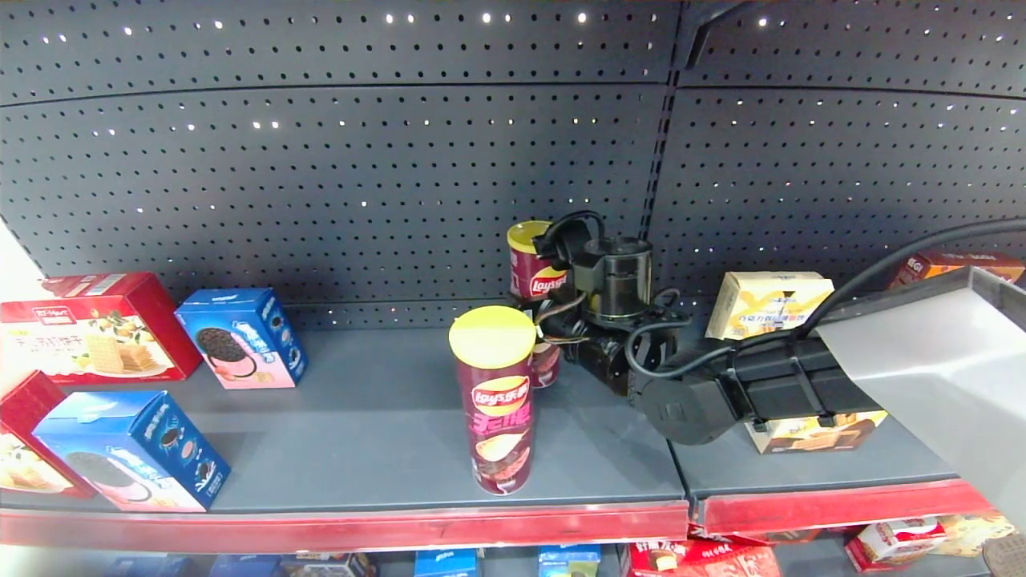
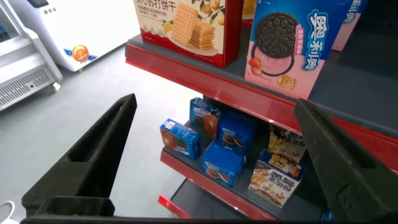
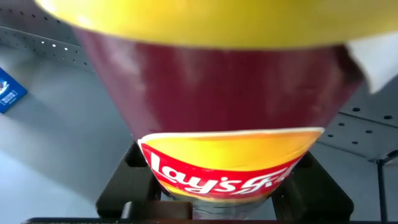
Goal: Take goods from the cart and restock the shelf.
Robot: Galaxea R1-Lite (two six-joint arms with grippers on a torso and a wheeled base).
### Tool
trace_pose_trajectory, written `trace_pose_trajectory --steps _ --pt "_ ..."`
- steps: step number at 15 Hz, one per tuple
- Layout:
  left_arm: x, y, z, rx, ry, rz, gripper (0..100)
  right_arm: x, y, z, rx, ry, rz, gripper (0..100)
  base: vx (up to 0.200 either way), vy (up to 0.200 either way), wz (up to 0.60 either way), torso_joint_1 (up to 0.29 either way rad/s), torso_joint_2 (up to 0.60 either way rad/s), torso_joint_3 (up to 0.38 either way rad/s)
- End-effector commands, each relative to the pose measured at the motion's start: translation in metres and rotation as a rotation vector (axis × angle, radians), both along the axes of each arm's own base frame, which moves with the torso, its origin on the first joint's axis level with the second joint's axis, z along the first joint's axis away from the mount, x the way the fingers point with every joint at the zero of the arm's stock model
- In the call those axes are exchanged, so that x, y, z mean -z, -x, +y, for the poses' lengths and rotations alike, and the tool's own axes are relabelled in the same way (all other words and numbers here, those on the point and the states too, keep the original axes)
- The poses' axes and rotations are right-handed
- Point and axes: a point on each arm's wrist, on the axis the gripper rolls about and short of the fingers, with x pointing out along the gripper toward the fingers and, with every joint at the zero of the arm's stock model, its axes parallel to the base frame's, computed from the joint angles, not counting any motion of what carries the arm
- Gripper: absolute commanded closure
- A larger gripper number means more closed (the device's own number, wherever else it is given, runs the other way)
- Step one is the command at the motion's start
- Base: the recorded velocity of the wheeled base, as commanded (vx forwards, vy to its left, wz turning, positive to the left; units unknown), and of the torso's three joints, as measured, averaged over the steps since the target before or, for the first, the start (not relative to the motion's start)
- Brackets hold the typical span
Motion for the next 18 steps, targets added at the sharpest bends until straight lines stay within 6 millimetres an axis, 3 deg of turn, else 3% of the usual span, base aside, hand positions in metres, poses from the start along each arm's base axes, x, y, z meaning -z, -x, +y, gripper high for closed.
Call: trace_pose_trajectory --steps 1,6,15,16,18 --pt "0.0 0.0 0.0 -0.002 0.001 0.001 0 0.001 -0.002 0.003 -0.001 -0.004 -0.002 100 0.0 0.0 0.0 0.0 0.0 0.0" --pt "0.0 0.0 0.0 -0.002 0.0 0.0 0 0.004 -0.012 0.013 -0.006 -0.025 -0.027 100 0.0 0.0 0.0 0.0 0.0 0.0" --pt "0.0 0.0 0.0 -0.002 0.0 0.0 0 0.015 -0.017 0.013 0.005 -0.005 -0.012 100 0.0 0.0 0.0 0.0 0.0 0.0" --pt "0.0 0.0 0.0 -0.002 0.0 0.0 0 0.016 -0.017 0.013 0.005 -0.003 -0.012 0 0.0 0.0 0.0 0.0 0.0 0.0" --pt "0.0 0.0 0.0 -0.002 0.001 0.001 0 0.019 -0.018 0.013 0.003 0.001 -0.005 0 0.0 0.0 0.0 0.0 0.0 0.0"
